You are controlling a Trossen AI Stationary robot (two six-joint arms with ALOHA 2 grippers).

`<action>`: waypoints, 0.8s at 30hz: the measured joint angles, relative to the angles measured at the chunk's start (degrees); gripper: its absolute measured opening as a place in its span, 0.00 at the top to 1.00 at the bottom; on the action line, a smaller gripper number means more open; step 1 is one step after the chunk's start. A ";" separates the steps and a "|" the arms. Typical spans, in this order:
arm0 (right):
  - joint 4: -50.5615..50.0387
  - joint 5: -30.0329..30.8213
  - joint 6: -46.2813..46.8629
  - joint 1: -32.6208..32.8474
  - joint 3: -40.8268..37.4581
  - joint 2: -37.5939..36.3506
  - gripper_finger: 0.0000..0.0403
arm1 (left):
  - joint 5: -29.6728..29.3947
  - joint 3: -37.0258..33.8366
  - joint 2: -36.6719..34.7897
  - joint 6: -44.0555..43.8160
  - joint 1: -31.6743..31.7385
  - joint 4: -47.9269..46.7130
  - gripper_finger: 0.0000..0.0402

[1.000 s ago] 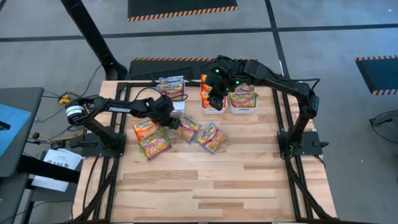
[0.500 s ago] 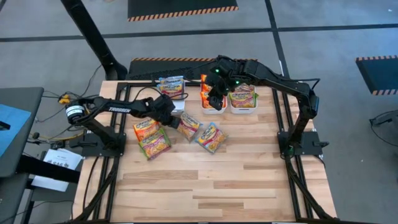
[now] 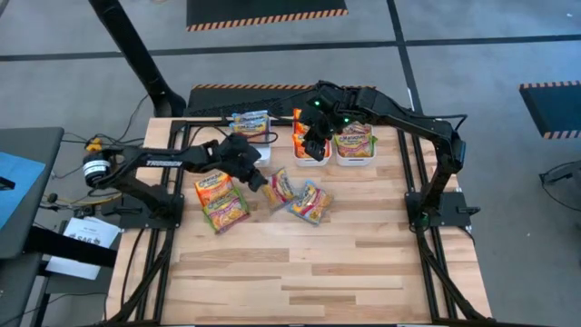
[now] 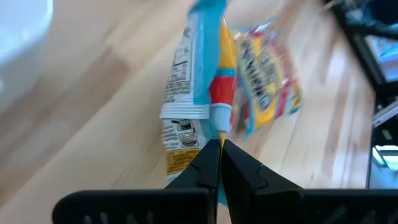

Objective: Sort Maruchan noodles
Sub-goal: Put the blue noodle pack into the left white bin

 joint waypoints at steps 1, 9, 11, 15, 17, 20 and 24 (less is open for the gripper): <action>0.00 0.00 0.00 0.01 0.00 0.00 0.63 | -0.75 0.11 -1.12 0.27 -0.04 -0.07 1.00; 0.57 0.02 -0.02 0.01 0.00 0.00 0.64 | -3.77 0.19 -5.70 1.39 1.15 -0.84 1.00; 1.07 0.02 -0.02 0.01 0.00 0.00 0.65 | -4.79 0.19 -5.73 2.26 1.59 -2.01 1.00; 1.53 0.02 -0.01 0.01 0.00 0.00 0.68 | -6.36 0.19 -5.63 5.08 3.10 -6.30 1.00; 1.52 0.02 0.50 0.00 0.00 0.00 0.70 | -6.24 0.19 -5.62 5.66 3.91 -7.44 1.00; 1.01 0.00 0.79 -0.01 0.00 0.00 0.70 | -6.16 0.19 -5.60 6.18 4.53 -7.74 1.00; 1.38 -0.02 -2.65 0.01 0.01 0.06 0.70 | -5.73 0.19 -5.60 6.18 4.71 -7.65 1.00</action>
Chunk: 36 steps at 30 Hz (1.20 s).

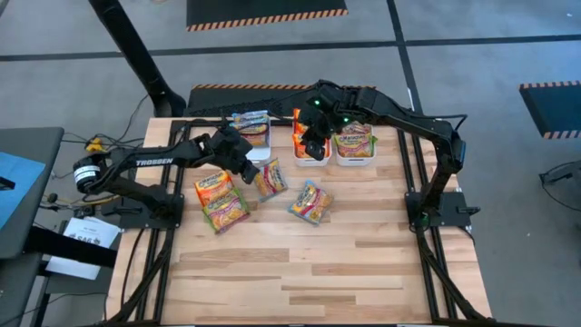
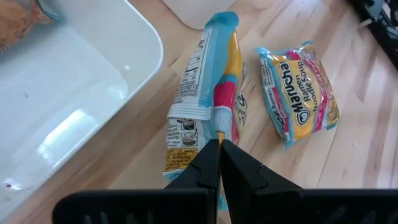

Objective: Sort Maruchan noodles
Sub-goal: Put the blue noodle pack into the left white bin

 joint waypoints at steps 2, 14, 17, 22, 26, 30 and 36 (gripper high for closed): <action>0.28 -0.03 -5.77 0.00 0.08 0.70 0.70 | 0.06 0.00 0.00 0.05 0.00 0.00 1.00; 4.01 -5.10 -8.52 -0.85 -0.18 4.92 0.70 | 1.12 0.00 0.00 0.61 0.02 -0.23 1.00; 6.13 -7.39 -8.76 -0.38 0.13 6.34 0.70 | 1.29 0.00 0.02 0.61 0.02 -0.28 1.00; 6.76 -9.41 -9.37 -0.62 0.14 8.02 0.70 | 1.91 0.00 0.02 0.61 0.02 -0.28 1.00; 5.70 -10.66 -10.32 -1.36 -0.17 9.84 0.70 | 1.92 0.00 0.02 0.63 0.02 -0.28 1.00; 5.09 -10.15 -13.01 -1.55 -0.21 11.87 0.71 | 1.92 0.00 0.02 0.63 0.02 -0.32 1.00; 9.00 -9.04 -14.52 -1.10 -0.16 14.19 0.71 | 1.92 0.02 0.02 0.63 0.02 -0.41 1.00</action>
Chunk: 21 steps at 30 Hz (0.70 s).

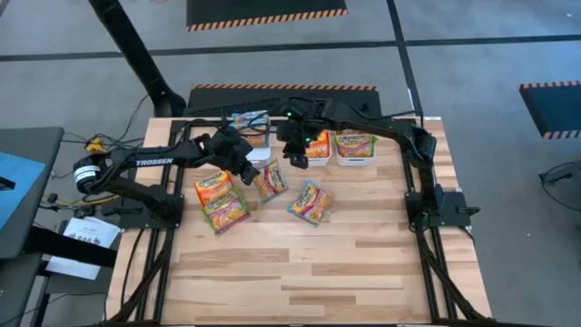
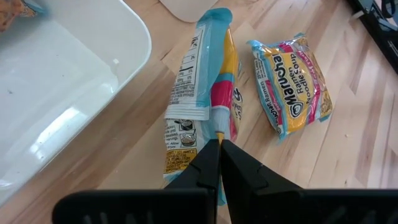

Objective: Sort Maruchan noodles
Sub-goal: Put the blue noodle pack into the left white bin

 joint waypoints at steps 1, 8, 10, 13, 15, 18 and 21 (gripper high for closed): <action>-0.10 0.08 -0.13 0.15 0.00 0.05 0.71 | -0.02 0.00 0.00 0.00 0.00 -0.02 1.00; 0.32 0.44 -2.40 1.23 0.04 -0.06 0.64 | -0.02 0.00 0.00 -0.26 0.00 -0.20 1.00; 0.35 0.17 -1.52 1.23 0.04 -0.06 0.59 | 0.02 0.00 0.00 -0.26 0.00 -0.22 1.00; 0.38 0.17 -2.31 1.15 0.04 -0.05 0.51 | 0.02 0.00 0.00 -0.28 0.00 -0.22 1.00; 1.86 0.05 -3.49 1.14 0.02 1.00 0.47 | 0.02 0.00 0.00 -0.21 0.00 -0.22 1.00; 1.70 -1.28 -3.52 0.89 -0.89 2.44 0.42 | 0.04 0.00 0.00 -0.02 0.00 -0.27 1.00; 2.85 -1.61 -3.23 0.63 -0.69 4.58 0.42 | 0.04 0.00 0.00 0.05 0.00 -0.33 1.00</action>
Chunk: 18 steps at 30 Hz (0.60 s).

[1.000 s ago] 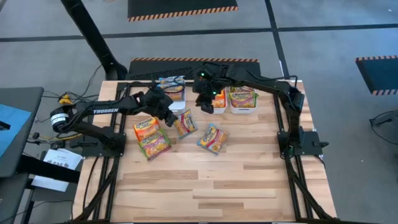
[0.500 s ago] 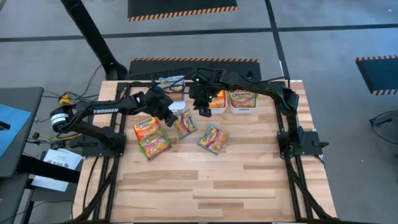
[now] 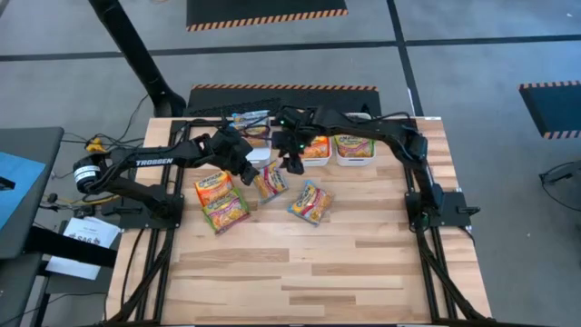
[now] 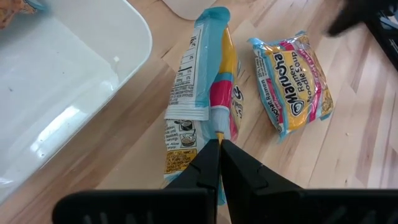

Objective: Sort Maruchan noodles
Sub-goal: Put the blue noodle pack into the left white bin

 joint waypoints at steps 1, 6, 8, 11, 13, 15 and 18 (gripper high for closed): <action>-0.68 0.21 0.17 -0.02 -0.05 0.69 0.42 | 0.00 0.00 0.01 -0.02 0.00 -0.06 1.00; 1.28 0.13 0.26 -0.42 -0.02 3.13 0.43 | 0.02 0.00 0.02 0.13 -0.04 -0.51 1.00; 1.58 0.19 0.26 -0.41 -0.04 3.74 0.43 | 0.04 0.00 0.02 0.13 -0.04 -0.52 1.00; 3.33 -0.27 0.28 -0.73 0.02 4.57 0.43 | 0.02 0.00 0.02 0.15 -0.02 -0.59 1.00; 3.60 -1.08 0.42 -0.73 -0.06 4.79 0.43 | 0.02 0.00 0.02 0.15 -0.02 -0.61 1.00; 4.94 -1.06 0.42 -0.75 -0.07 4.78 0.43 | 0.02 0.00 0.02 0.15 -0.02 -0.61 1.00; 6.54 -1.04 0.71 -0.73 -0.01 4.74 0.43 | 0.00 0.00 0.02 0.15 -0.02 -0.61 1.00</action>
